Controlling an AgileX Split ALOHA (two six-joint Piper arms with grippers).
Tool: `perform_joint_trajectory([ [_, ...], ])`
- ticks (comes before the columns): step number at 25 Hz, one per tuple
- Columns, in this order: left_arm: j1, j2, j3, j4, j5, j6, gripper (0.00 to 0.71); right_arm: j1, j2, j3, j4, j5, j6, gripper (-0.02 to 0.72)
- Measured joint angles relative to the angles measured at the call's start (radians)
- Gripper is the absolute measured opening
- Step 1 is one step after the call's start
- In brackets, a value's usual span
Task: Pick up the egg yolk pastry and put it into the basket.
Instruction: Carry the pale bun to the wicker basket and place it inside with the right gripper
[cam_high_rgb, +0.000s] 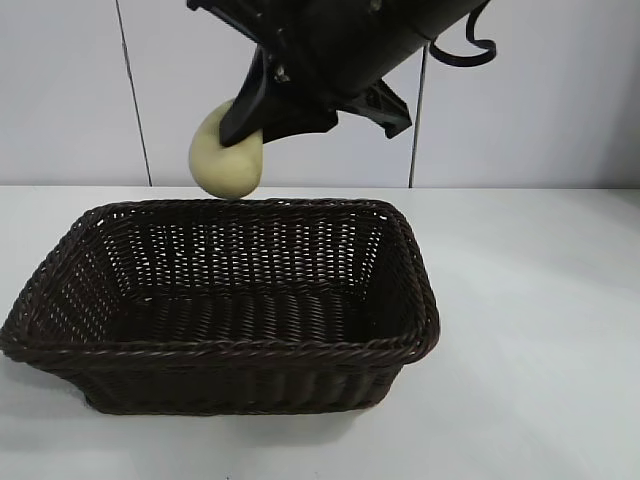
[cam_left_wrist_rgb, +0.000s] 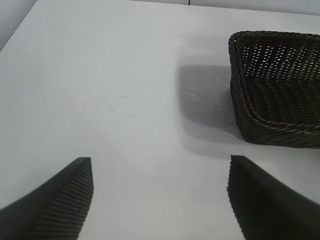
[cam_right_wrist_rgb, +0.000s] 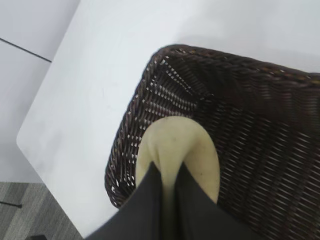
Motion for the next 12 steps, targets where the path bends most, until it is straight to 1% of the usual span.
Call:
perform_joint_trajectory([
  [4, 0.000, 0.000, 0.000, 0.000, 0.000, 0.000, 0.543, 0.041, 0.073, -0.005, 0.017, -0.045, 0.010, 0.024],
  [8, 0.000, 0.000, 0.000, 0.000, 0.000, 0.000, 0.543, 0.046, 0.157, -0.006, 0.028, -0.113, 0.011, 0.024],
  [12, 0.000, 0.000, 0.000, 0.000, 0.000, 0.000, 0.543, 0.047, 0.215, -0.006, 0.030, -0.129, 0.011, 0.024],
])
